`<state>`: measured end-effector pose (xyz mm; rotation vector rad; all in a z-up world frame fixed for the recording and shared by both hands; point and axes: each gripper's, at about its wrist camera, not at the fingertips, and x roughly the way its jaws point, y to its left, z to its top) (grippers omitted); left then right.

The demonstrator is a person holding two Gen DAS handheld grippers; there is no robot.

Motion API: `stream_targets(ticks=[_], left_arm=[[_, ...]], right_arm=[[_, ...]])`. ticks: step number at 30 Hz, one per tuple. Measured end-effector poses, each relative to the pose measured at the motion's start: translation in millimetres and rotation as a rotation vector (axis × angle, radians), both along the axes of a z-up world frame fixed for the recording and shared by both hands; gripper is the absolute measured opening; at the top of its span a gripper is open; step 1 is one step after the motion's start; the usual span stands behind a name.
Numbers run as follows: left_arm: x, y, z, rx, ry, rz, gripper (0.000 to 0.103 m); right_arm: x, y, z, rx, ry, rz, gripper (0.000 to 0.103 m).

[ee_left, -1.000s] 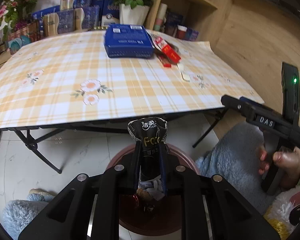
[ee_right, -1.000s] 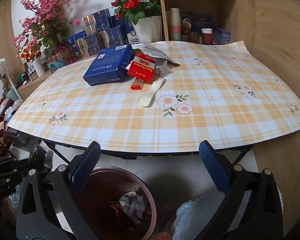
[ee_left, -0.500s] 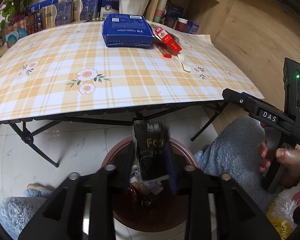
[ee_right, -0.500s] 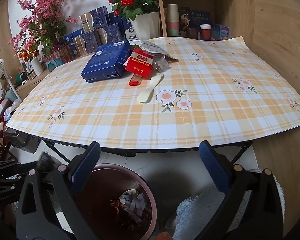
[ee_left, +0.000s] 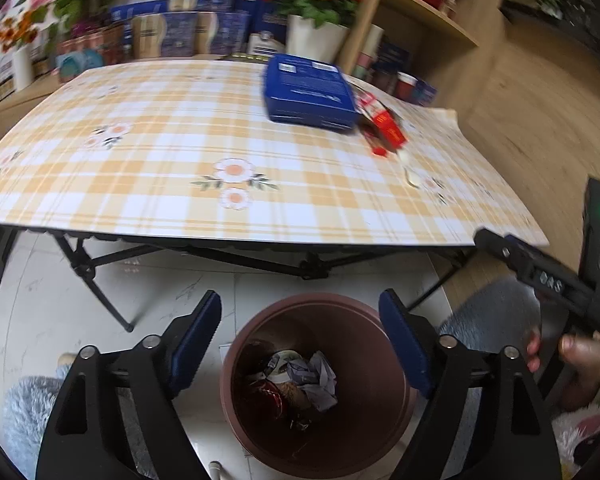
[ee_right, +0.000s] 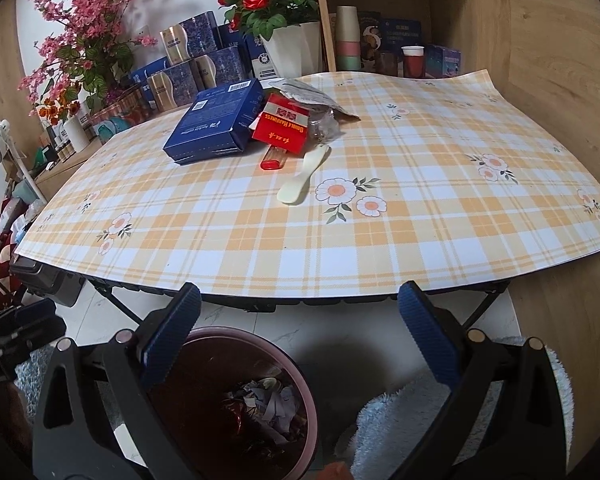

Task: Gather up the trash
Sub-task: 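Move both open grippers back toward the table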

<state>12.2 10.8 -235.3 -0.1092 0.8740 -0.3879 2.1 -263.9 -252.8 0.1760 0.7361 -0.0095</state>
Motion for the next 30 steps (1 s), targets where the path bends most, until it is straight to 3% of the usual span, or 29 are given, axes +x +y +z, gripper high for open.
stream_targets(ticks=[5,13,20,30], left_arm=[[3.8,16.9,-1.4,-0.051,0.013,0.084,0.083],[5.9,26.5,-4.4,-0.080,0.028,0.137,0.083],[6.7,26.8,-5.3,-0.081,0.029,0.154,0.083],[10.6,40.4,-4.5,-0.114,0.010,0.241,0.083]], right_arm=[[2.0,3.6,-2.0,0.006,0.006,0.027,0.097],[4.4,6.6,-5.4,0.047,0.006,0.067,0.097],[8.8,5.5,-12.1,0.159,0.015,0.113,0.097],[36.3,3.3,1.6,0.109,0.024,0.133,0.097]])
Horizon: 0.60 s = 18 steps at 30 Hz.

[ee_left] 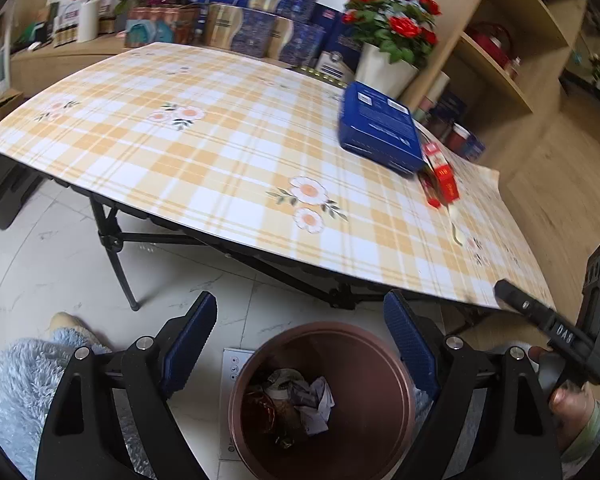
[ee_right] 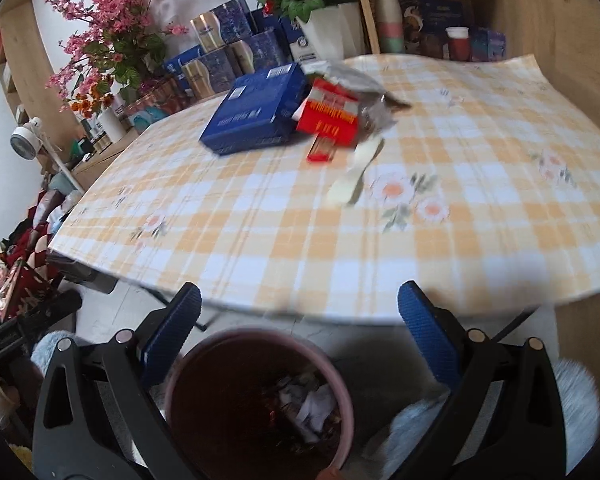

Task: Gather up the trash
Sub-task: 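Move both open grippers back toward the table, then grasp the red Double Happiness box with the right gripper while the left grasps the blue coffee box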

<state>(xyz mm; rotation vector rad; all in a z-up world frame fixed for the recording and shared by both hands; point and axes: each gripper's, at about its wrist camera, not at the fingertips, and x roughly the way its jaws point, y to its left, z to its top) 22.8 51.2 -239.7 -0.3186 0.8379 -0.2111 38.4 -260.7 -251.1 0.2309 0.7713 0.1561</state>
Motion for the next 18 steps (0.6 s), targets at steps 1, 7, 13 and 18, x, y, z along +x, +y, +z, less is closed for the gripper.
stream_targets(ticks=[1,7,13,18], left_arm=[[1.3,2.8,0.0,-0.010,0.000,0.013,0.083],[11.0,10.0,2.1,-0.034,-0.012,0.058,0.083],[31.9,-6.3,12.2,0.076,-0.052,0.008,0.083],[56.4,-25.2,25.3,0.176,-0.102,-0.039,0.083]], right_arm=[[5.3,-4.6,2.0,0.003,-0.006,-0.004,0.097],[62.2,-34.1,16.7,0.069,-0.029,-0.044,0.097],[136.8,-37.7,19.5,0.122,-0.034,-0.015,0.094],[184.1,-37.8,5.3,0.151,0.030,-0.057,0.087]])
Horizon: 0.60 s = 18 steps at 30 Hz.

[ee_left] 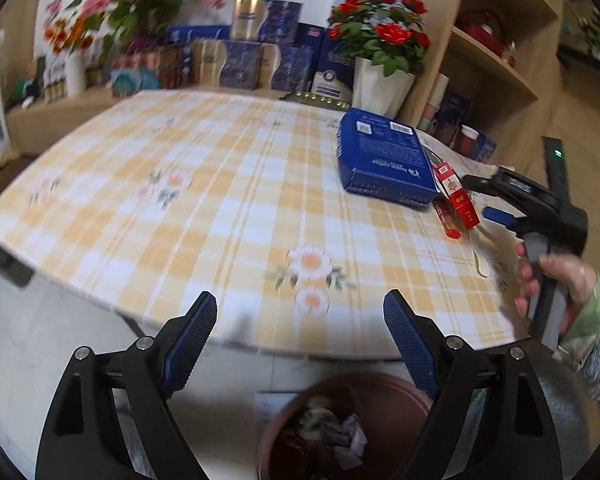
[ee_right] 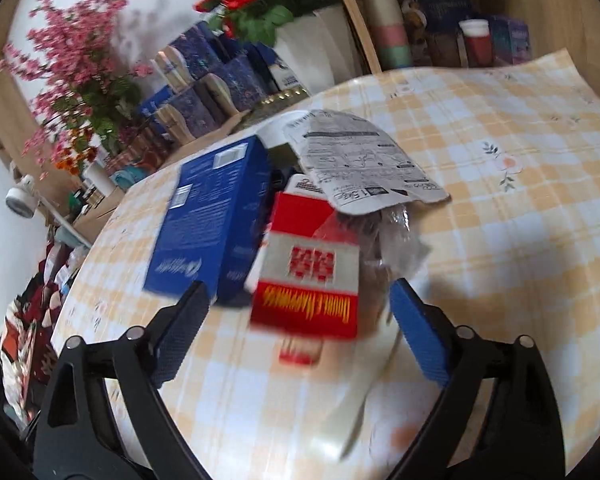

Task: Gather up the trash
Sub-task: 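Grasp the red Double Happiness box with the right gripper while the left grasps the blue coffee box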

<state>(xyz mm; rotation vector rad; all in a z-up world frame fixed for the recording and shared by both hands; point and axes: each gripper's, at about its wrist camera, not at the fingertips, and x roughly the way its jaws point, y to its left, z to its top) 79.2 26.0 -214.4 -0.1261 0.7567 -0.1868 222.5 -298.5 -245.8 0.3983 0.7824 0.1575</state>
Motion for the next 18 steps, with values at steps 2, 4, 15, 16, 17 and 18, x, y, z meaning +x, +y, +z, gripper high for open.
stream_targets(ticks=[2,4,15,16,17,18], left_arm=[[11.2,-9.2,4.7,0.021,-0.009,-0.022,0.083],[26.2,-24.8,10.3,0.054,-0.022,-0.062,0.083],[93.9,-136.0,17.8,0.246,-0.084,-0.273,0.083],[100.3,-146.1,17.0,0.262,-0.084,-0.279,0.083],[106.5,-155.9,16.0,0.279,-0.083,-0.283,0.083],[114.7,-167.8,14.4,0.305,-0.081,-0.283,0.083]], right_arm=[[10.0,-2.1,-6.3,0.016,0.029,-0.015,0.081],[16.3,-6.2,-13.0,0.026,0.060,-0.029,0.070],[-36.5,-37.3,-8.0,0.145,-0.002,-0.021,0.058],[-42.9,-41.1,-7.3,0.149,-0.009,-0.029,0.058],[-47.0,-44.0,-6.7,0.155,-0.015,-0.035,0.058],[-50.5,-47.3,-6.3,0.159,-0.020,-0.041,0.058]])
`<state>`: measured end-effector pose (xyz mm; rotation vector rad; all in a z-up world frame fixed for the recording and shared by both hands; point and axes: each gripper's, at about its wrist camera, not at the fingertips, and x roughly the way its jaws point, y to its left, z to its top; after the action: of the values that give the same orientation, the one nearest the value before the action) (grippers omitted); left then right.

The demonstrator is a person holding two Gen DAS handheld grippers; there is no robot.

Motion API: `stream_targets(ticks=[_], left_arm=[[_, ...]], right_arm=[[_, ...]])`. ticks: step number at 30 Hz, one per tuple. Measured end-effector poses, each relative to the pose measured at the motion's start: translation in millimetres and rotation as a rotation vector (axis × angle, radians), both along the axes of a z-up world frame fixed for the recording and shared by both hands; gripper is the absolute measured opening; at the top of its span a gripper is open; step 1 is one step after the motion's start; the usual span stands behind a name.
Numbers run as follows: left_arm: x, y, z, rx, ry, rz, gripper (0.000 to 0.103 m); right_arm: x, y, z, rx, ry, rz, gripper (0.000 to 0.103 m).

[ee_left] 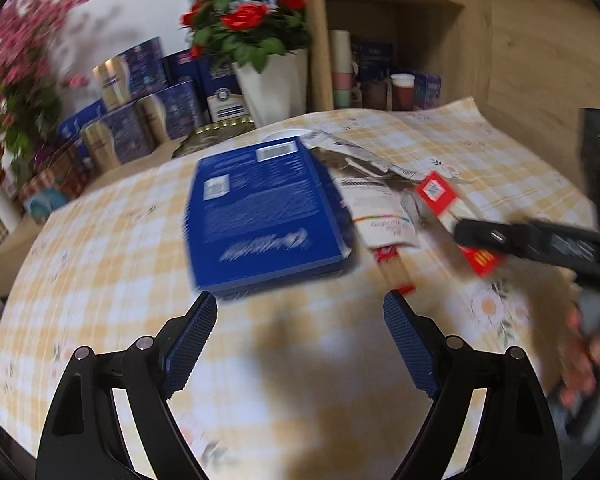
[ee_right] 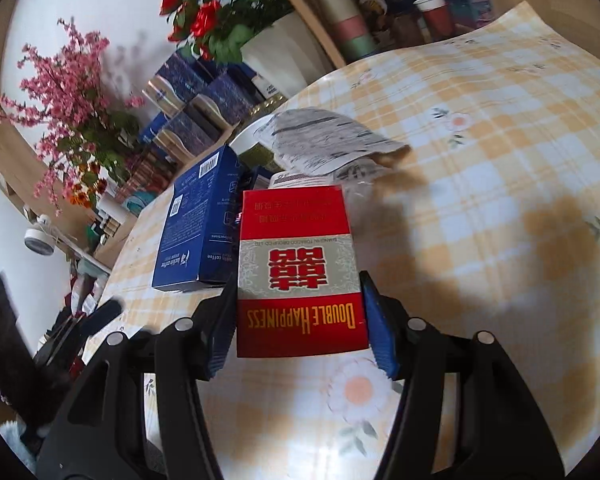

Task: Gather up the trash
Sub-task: 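Grasp the red Double Happiness box with the right gripper while the left grasps the blue coffee box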

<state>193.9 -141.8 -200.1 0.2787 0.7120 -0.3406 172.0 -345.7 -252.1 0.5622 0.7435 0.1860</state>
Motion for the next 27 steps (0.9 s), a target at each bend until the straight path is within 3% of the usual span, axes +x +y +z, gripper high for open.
stream_targets(ticks=[9,15,19,21,23,27], left_arm=[[69.9,-51.9,-6.9,0.142,0.040,0.112,0.083],[102.8,-54.8,-23.2,0.252,0.142,0.167,0.083],[105.8,-55.3,-26.7,0.311,0.146,0.145,0.079],[102.1,-55.3,-20.0,0.311,0.133,0.087,0.064],[100.5,-49.5,-11.0,0.286,0.141,0.062,0.057],[103.2,-10.6,20.7,0.093,0.190,0.082,0.045]], right_arm=[[-14.2,-26.7,-0.1,0.047,-0.031,-0.060,0.058],[-14.0,-30.7,0.5,0.048,-0.046,-0.062,0.058],[-15.1,-31.0,0.7,0.057,-0.047,-0.059,0.058],[-14.9,-31.0,1.6,0.057,-0.048,-0.056,0.058],[-15.6,-30.0,3.6,0.050,-0.051,-0.051,0.058],[-16.7,-28.7,7.0,0.050,-0.053,-0.045,0.058]])
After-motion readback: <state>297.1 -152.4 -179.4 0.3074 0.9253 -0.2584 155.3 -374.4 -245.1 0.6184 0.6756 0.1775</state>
